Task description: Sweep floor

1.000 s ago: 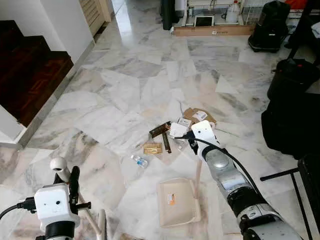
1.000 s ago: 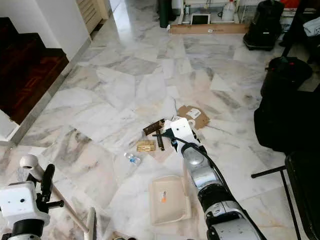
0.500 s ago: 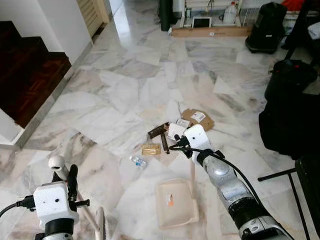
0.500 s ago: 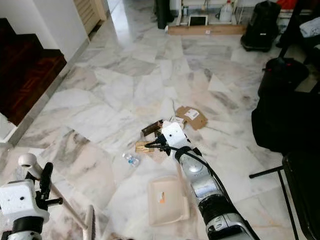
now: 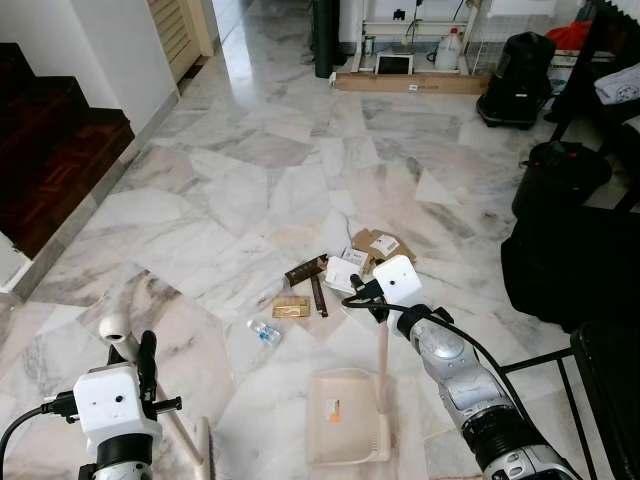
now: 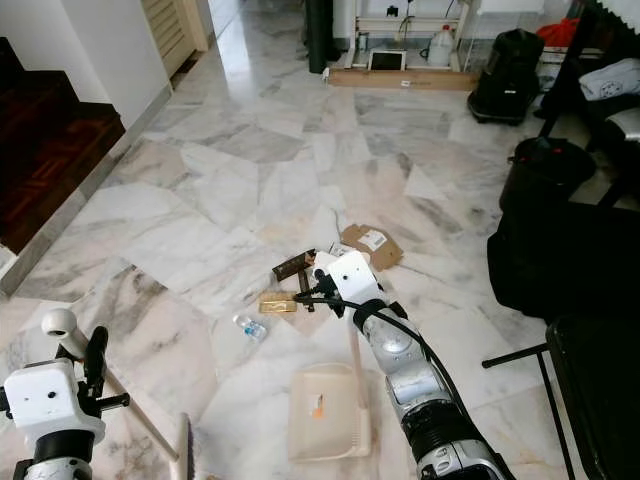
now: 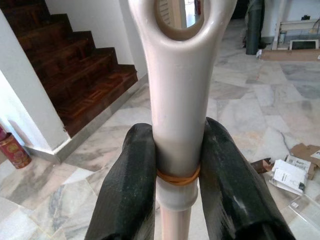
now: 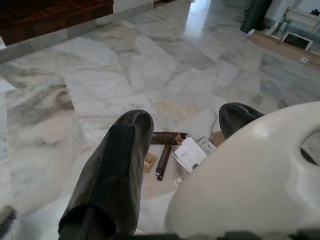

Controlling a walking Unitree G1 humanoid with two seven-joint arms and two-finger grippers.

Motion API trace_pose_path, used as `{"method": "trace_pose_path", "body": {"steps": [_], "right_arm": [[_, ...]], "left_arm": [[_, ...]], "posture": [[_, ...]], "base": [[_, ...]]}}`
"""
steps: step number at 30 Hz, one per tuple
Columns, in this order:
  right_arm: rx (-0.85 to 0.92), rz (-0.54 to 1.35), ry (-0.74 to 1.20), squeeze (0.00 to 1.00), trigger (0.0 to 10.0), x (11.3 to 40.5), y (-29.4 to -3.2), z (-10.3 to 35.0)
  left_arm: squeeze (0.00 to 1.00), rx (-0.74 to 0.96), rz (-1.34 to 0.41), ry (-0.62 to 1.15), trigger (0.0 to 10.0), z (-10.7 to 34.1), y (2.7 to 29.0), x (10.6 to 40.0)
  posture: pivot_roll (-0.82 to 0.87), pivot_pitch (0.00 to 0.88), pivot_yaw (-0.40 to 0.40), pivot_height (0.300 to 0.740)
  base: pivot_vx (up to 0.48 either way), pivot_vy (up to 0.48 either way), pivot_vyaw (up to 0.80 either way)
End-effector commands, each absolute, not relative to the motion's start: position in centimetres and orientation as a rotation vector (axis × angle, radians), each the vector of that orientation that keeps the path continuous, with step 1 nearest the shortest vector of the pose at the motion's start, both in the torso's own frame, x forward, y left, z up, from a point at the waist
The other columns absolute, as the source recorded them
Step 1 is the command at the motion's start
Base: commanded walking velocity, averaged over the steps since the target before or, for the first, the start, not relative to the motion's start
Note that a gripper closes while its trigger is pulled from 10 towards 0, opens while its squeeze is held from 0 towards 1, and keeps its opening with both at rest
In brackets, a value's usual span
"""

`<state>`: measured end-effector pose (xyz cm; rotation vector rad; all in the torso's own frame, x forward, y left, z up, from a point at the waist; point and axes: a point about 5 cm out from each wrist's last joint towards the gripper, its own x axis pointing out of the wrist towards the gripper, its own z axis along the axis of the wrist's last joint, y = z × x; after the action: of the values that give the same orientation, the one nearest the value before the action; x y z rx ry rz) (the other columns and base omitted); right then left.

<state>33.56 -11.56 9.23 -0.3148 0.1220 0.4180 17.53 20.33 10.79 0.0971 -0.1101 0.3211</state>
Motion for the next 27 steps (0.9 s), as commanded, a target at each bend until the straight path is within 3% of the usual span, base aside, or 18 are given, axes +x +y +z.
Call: {"method": "trace_pose_path", "body": {"steps": [1,19,27], "right_arm": [[-0.28,0.418,0.074,0.0,10.0,33.6,-11.3,10.1],[-0.274,0.404,0.089,0.0,10.0,33.2,-10.7,9.7],[-0.304,0.263,0.144,0.0,10.0,33.8,-11.4,9.1]], "left_arm": [[0.0,0.102,0.337,-0.142,10.0,11.1,20.6,17.5],[0.0,0.118,0.324,-0.133,10.0,11.0,20.8,17.2],[0.0,0.128,0.325,-0.124,10.0,11.0,20.8,17.1]], "posture": [[-0.08,0.072,0.035,0.74],[-0.06,0.089,0.056,0.74],[-0.05,0.093,0.06,0.74]], "base": [[0.0,0.0,0.0],[0.0,0.0,0.0],[0.0,0.0,0.0]]}}
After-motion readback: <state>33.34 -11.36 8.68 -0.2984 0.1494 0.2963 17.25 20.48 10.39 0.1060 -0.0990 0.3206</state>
